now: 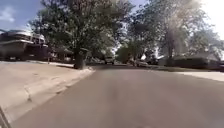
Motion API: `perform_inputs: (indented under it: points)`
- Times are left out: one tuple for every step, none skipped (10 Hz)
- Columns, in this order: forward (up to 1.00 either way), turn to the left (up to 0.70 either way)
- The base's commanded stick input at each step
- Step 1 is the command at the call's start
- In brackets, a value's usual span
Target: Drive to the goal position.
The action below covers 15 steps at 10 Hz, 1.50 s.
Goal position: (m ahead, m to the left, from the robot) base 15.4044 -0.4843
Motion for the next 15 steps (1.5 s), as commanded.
perform_inputs:
  points:
    - [1.0, 0.0]
    - [1.0, 0.0]
    - [1.0, 0.0]
    - [1.0, 0.0]
    - [1.0, 0.0]
    - [1.0, 0.0]
    - [1.0, 0.0]
    - [1.0, 0.0]
    - [1.0, 0.0]
    - [1.0, 0.0]
    - [1.0, 0.0]
    - [1.0, 0.0]
    - [1.0, 0.0]
    - [1.0, 0.0]
    - [1.0, 0.0]
